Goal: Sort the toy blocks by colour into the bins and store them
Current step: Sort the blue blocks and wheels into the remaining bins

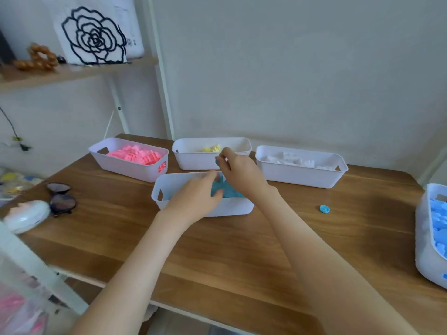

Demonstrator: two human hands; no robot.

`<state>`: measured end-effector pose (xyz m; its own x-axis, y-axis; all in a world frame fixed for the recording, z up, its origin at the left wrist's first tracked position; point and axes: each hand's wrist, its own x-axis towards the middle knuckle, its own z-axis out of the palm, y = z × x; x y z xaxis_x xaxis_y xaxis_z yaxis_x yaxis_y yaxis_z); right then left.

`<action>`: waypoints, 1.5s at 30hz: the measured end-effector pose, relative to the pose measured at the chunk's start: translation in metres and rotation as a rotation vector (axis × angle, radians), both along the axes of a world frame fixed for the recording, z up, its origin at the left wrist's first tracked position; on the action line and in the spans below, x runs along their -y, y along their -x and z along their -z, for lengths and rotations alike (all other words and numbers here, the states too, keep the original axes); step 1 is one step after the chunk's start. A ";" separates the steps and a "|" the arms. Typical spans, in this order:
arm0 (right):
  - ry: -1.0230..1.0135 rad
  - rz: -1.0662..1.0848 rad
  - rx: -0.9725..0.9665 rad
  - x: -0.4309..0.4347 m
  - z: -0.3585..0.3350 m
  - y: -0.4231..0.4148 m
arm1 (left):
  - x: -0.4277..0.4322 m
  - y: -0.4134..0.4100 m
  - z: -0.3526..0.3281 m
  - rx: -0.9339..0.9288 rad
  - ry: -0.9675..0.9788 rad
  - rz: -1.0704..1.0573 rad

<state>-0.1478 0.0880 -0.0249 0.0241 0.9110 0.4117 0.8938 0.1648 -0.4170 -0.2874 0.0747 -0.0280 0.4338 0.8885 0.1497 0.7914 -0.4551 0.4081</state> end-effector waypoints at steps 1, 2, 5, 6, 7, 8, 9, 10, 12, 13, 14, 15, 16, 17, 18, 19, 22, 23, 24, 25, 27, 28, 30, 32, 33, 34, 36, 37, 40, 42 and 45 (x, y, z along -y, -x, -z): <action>0.059 0.008 -0.012 -0.004 0.003 0.002 | -0.002 0.005 0.001 0.025 0.086 0.032; 0.107 0.027 -0.010 -0.006 0.004 0.001 | -0.004 0.008 0.002 0.040 0.118 0.051; 0.164 0.031 0.015 -0.005 0.006 -0.005 | -0.011 0.015 0.005 0.029 0.108 0.069; 0.205 -0.002 -0.015 -0.003 0.005 -0.007 | -0.014 0.017 0.006 0.021 0.098 0.070; 0.264 -0.046 -0.048 0.000 0.005 -0.009 | -0.015 0.017 0.006 0.027 0.082 0.067; 0.323 -0.086 -0.073 0.004 0.005 -0.012 | -0.017 0.017 0.007 0.040 0.049 0.056; 0.352 -0.116 -0.089 0.007 0.004 -0.014 | -0.018 0.017 0.007 0.064 0.013 0.045; 0.359 -0.130 -0.104 0.012 0.004 -0.017 | -0.019 0.016 0.007 0.098 -0.008 0.044; 0.330 -0.151 -0.113 0.020 0.001 -0.025 | -0.020 0.010 0.006 0.154 -0.002 0.092; 0.314 -0.163 -0.094 0.023 0.001 -0.030 | -0.020 0.008 0.006 0.154 0.014 0.123; 0.290 -0.168 -0.065 0.028 -0.001 -0.035 | -0.020 0.006 0.005 0.132 0.021 0.148; 0.246 -0.158 -0.042 0.034 -0.002 -0.043 | -0.019 0.002 0.005 0.102 0.011 0.163; 0.197 -0.124 -0.035 0.041 -0.002 -0.051 | -0.018 -0.002 0.005 0.085 -0.022 0.165; 0.141 -0.068 -0.044 0.047 0.000 -0.060 | -0.017 -0.006 0.005 0.085 -0.069 0.158; 0.103 0.007 -0.056 0.055 0.002 -0.069 | -0.014 -0.011 0.005 0.099 -0.118 0.135; 0.073 0.091 -0.062 0.062 0.005 -0.078 | -0.010 -0.016 0.005 0.120 -0.166 0.106; 0.133 0.361 0.043 0.081 0.018 -0.104 | 0.001 -0.034 0.006 0.161 -0.287 0.137; 0.198 0.423 0.148 0.087 0.023 -0.110 | 0.006 -0.040 0.006 0.154 -0.333 0.226; 0.272 0.482 0.223 0.093 0.028 -0.114 | 0.011 -0.048 0.006 0.136 -0.380 0.343; 0.319 0.524 0.290 0.098 0.034 -0.119 | 0.014 -0.053 0.008 0.128 -0.426 0.439; 0.393 0.590 0.320 0.104 0.043 -0.129 | 0.020 -0.062 0.011 0.121 -0.449 0.531; 0.427 0.607 0.319 0.106 0.045 -0.132 | 0.022 -0.066 0.012 0.114 -0.442 0.533; 0.473 0.530 0.369 0.106 0.051 -0.136 | 0.025 -0.071 0.017 0.128 -0.414 0.517; 0.511 0.429 0.388 0.105 0.054 -0.137 | 0.023 -0.071 0.019 0.134 -0.422 0.499; 0.509 0.404 0.359 0.102 0.053 -0.137 | 0.023 -0.069 0.017 0.128 -0.427 0.492; 0.520 0.389 0.321 0.100 0.052 -0.136 | 0.021 -0.065 0.016 0.113 -0.441 0.491; 0.455 0.359 0.256 0.097 0.046 -0.128 | 0.019 -0.051 0.016 0.111 -0.487 0.480; 0.367 0.341 0.225 0.096 0.042 -0.124 | 0.019 -0.043 0.018 0.142 -0.501 0.448; 0.099 0.242 -0.013 0.094 0.019 -0.087 | 0.016 -0.016 0.026 0.213 -0.471 0.287; -0.008 0.151 0.022 0.088 0.004 -0.054 | 0.012 -0.004 0.032 0.227 -0.392 0.226; -0.168 -0.045 0.176 0.072 -0.003 -0.012 | 0.007 0.010 0.034 0.270 -0.285 0.177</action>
<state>-0.1358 0.0155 -0.0222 -0.1004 0.8278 0.5520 0.9405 0.2600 -0.2189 -0.2977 0.0675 -0.0615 0.4877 0.7104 0.5075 0.5731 -0.6990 0.4277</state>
